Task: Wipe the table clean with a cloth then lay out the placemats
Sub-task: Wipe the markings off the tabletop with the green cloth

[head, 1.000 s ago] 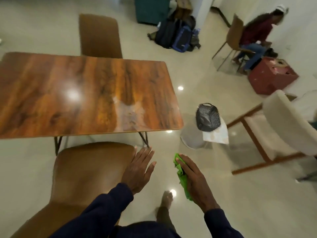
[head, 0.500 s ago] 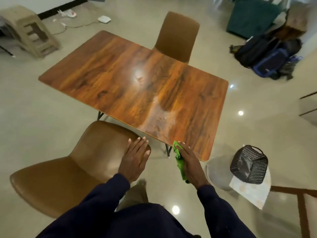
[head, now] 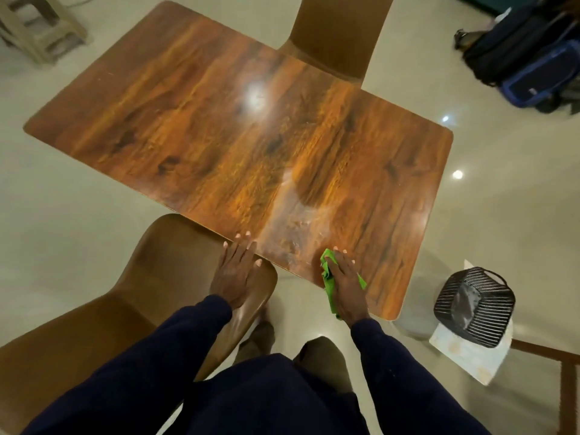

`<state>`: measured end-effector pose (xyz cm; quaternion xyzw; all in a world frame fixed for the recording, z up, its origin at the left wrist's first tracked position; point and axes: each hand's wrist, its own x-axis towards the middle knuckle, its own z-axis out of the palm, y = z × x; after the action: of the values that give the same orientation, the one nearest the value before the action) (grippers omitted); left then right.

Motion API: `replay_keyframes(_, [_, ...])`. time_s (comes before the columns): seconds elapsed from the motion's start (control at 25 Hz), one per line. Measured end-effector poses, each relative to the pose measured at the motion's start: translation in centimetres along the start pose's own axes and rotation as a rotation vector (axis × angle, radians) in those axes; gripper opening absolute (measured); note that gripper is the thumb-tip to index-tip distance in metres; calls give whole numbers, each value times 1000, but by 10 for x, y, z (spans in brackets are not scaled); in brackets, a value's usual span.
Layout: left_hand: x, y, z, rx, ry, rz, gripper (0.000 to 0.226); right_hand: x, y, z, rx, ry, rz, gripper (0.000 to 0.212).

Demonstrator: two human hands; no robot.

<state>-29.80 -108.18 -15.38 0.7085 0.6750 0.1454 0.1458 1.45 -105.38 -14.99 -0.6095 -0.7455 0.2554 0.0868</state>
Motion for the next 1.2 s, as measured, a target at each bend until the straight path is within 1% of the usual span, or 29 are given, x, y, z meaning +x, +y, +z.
replay_keyframes(0.04, [7,-6,3,6,-20,2,61,9,7,14,-51,25,-16,65])
replay_keyframes(0.12, [11,-14,7,20,-34,-28,62,18,7,30,-124,6,-22,61])
replay_keyframes(0.2, [17,-23,10,12,-57,-97,62,34,-1,41,-173,-25,34,54])
replay_keyframes(0.24, [15,-27,11,6,-64,-116,62,42,-7,42,-184,-41,44,55])
replay_keyframes(0.36, [8,-31,16,16,-63,-159,61,80,-30,44,-214,-10,-35,58])
replay_keyframes(0.52, [10,-30,10,18,-30,-226,58,144,-87,59,-264,-23,-265,56])
replay_keyframes(0.6, [10,-34,9,19,-10,-246,57,151,-105,71,-260,-43,-363,57])
replay_keyframes(0.64, [10,-36,8,31,2,-264,57,146,-106,74,-287,-91,-432,57])
replay_keyframes(0.76, [12,-39,6,28,11,-317,59,117,-64,65,-331,-259,-753,64])
replay_keyframes(0.8, [13,-41,6,20,17,-331,59,109,-44,56,-334,-297,-821,68])
replay_keyframes(0.84, [13,-43,6,12,26,-344,59,105,-25,45,-338,-319,-852,73])
replay_keyframes(0.92, [11,-44,8,7,39,-363,59,111,0,28,-348,-292,-811,80])
replay_keyframes(1.0, [9,-45,10,5,50,-380,59,135,-7,26,-347,-197,-690,77])
replay_keyframes(1.08, [5,-44,12,-6,42,-392,60,161,-43,40,-331,-95,-573,63])
replay_keyframes(1.12, [3,-44,13,-6,35,-396,60,169,-65,50,-330,-80,-546,57])
replay_keyframes(1.2, [0,-41,14,-5,40,-401,59,175,-103,68,-322,-113,-574,55])
